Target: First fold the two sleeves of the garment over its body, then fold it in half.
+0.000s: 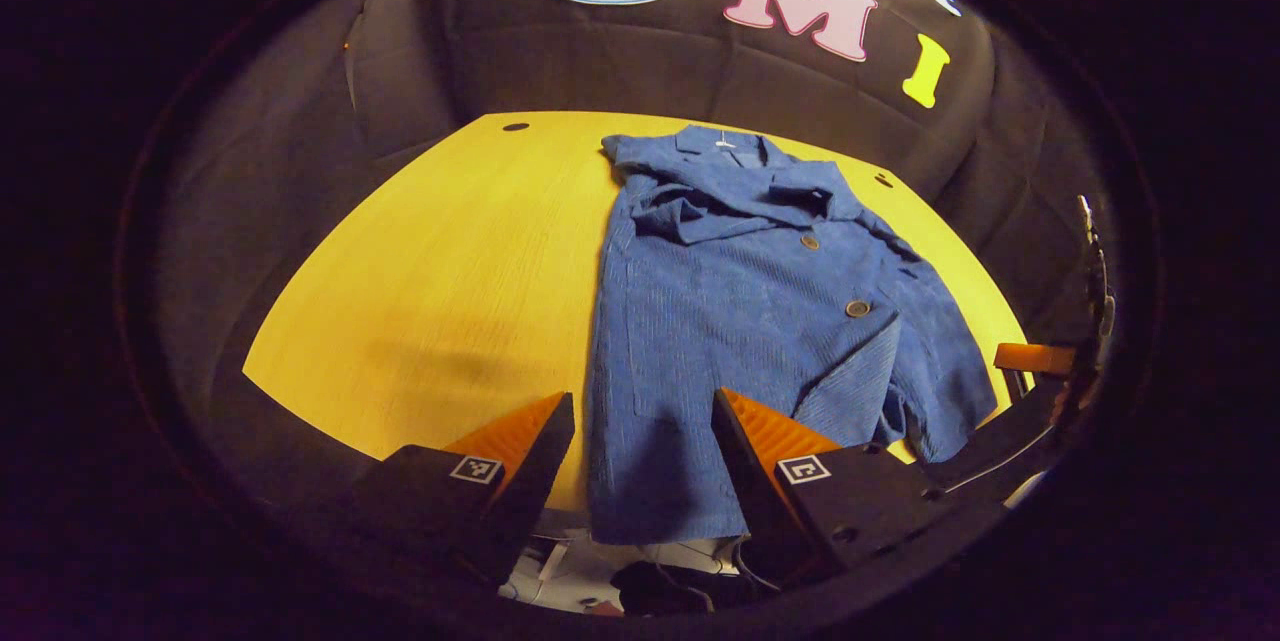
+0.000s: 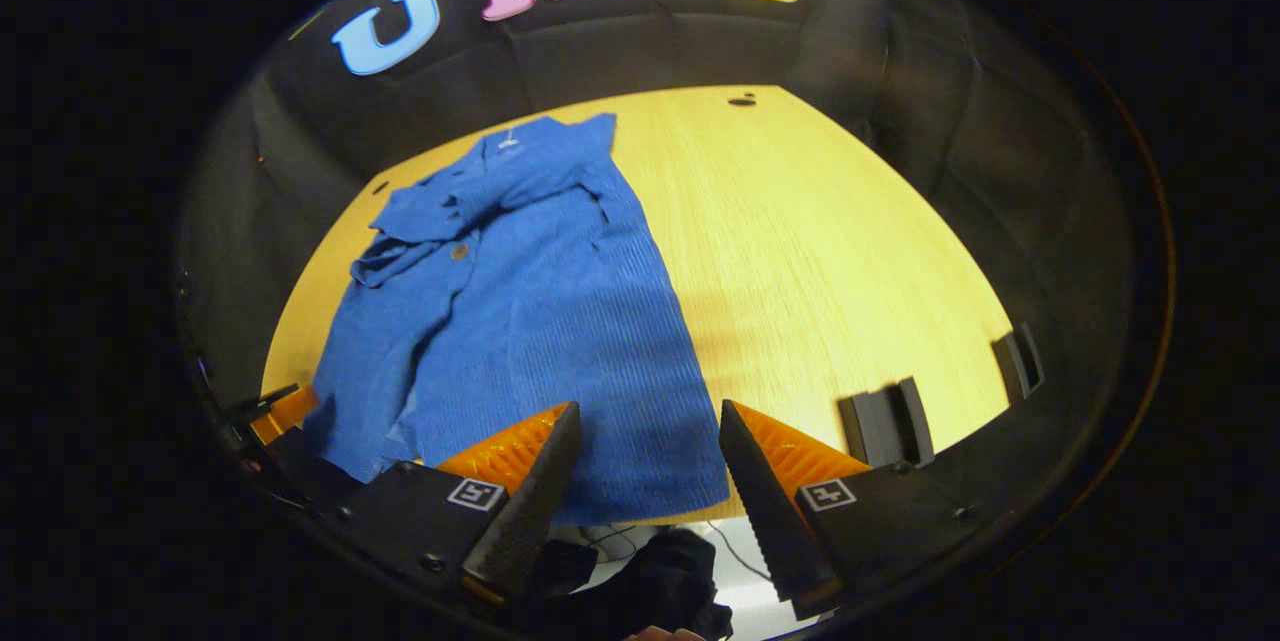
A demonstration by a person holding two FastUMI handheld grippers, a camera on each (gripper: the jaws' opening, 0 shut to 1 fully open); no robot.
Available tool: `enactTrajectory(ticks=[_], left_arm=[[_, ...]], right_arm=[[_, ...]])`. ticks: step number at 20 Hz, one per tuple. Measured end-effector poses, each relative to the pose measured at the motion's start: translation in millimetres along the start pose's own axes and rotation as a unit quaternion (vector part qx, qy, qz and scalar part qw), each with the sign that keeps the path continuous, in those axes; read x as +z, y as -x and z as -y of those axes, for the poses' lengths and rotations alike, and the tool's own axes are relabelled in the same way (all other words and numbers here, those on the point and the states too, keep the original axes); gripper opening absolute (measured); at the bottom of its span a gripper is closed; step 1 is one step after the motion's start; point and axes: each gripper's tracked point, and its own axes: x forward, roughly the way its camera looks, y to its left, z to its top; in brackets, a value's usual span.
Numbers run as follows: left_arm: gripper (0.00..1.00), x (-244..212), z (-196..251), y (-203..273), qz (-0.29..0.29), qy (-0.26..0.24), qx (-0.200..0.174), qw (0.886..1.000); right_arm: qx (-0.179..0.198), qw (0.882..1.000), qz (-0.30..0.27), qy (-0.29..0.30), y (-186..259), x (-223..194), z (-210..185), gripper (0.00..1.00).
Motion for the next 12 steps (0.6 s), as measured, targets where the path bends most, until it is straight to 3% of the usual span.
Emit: enactTrajectory(ticks=[1,2,5,6,7,9,10,11,12], left_arm=[[0.83,-4,0,-2,-0.01,0.0,-0.001,1.0],[0.83,-9,2,-4,-0.026,0.002,-0.003,1.0],[0.83,-11,3,-9,-0.038,-0.002,0.009,0.999],[0.83,-12,3,-8,-0.043,-0.004,0.016,0.999],[0.83,-13,4,-10,-0.05,-0.01,0.021,0.998],[0.83,-17,2,-9,-0.073,-0.026,0.04,0.996],[0.83,-16,3,-8,-0.076,-0.026,0.043,0.996],[0.83,-18,5,-7,-0.086,-0.018,0.046,0.995],[0.83,-18,5,-7,-0.091,-0.012,0.048,0.995]], right_arm=[[-0.004,1.0,-0.011,-0.004,-4,-4,2,0.84],[-0.007,1.0,-0.025,-0.006,-5,-12,2,0.91],[-0.013,0.999,-0.046,-0.01,-9,-20,1,0.93],[-0.015,0.998,-0.054,-0.01,-7,-24,0,0.93],[-0.02,0.998,-0.057,-0.01,-9,-25,1,0.84],[-0.027,0.997,-0.069,-0.009,-11,-30,2,0.86],[-0.031,0.997,-0.072,-0.008,-11,-31,3,0.95],[-0.034,0.996,-0.08,-0.008,-13,-33,3,0.95],[-0.037,0.996,-0.084,-0.008,-14,-35,4,0.87]])
